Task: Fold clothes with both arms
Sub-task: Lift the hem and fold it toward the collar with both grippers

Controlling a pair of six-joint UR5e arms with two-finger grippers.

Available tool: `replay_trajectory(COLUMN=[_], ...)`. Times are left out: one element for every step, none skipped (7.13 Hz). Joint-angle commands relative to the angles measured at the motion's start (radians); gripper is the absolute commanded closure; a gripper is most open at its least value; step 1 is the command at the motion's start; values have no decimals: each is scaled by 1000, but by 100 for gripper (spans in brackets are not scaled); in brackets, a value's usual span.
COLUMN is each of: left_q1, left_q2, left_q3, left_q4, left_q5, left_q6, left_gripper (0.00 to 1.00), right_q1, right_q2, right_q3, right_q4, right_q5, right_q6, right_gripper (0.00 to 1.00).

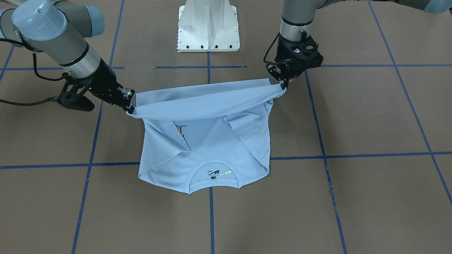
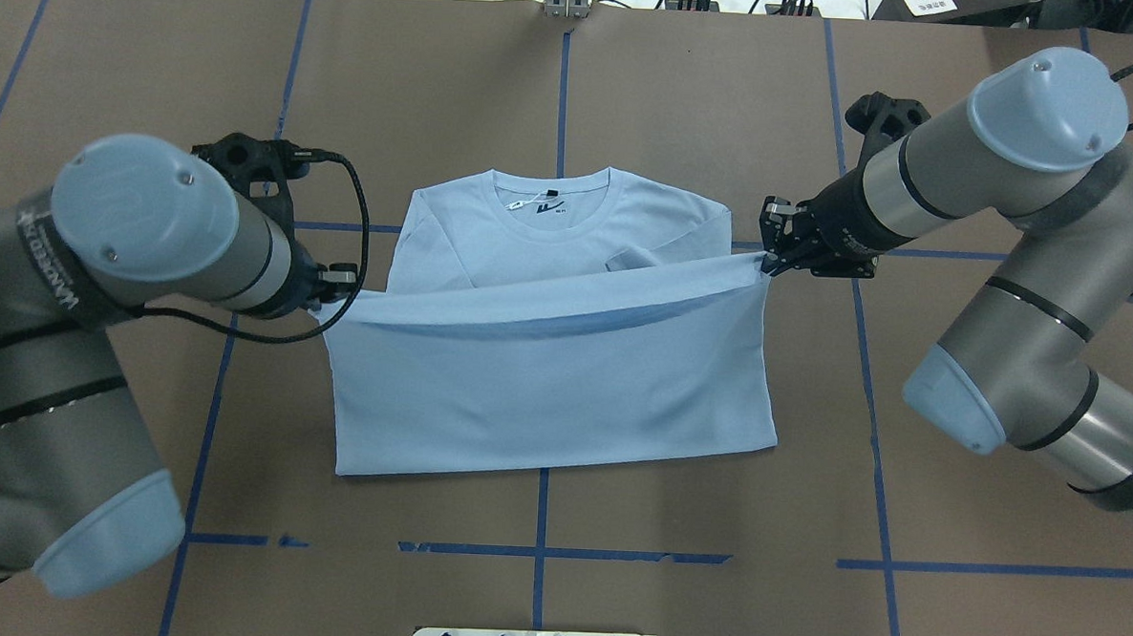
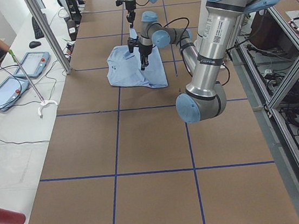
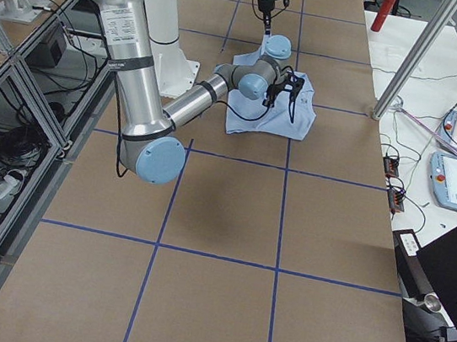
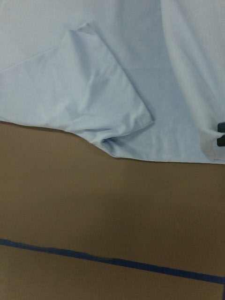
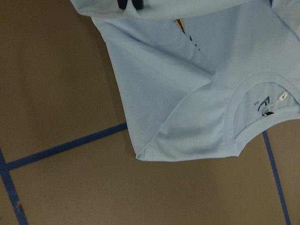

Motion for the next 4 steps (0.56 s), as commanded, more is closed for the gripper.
replay_trajectory(left_q1=[-66, -66, -66, -81], left_q2=[-52, -61, -70, -72], left_q3=[189, 264, 332, 381], left_q4=[-143, -227, -304, -356], left_q5=[-3, -1, -1, 0], left_q6=[45, 45, 45, 45], left_gripper=[100, 100, 100, 100], right_q1=[41, 43, 43, 41], right_q2=[68, 127, 168, 197], right_q3=[-107, -192, -256, -305], right_q4=[0, 3, 5, 5], right_q5=[-3, -5, -7, -11], right_q6=[-31, -31, -33, -34], right_gripper=[100, 100, 100, 100])
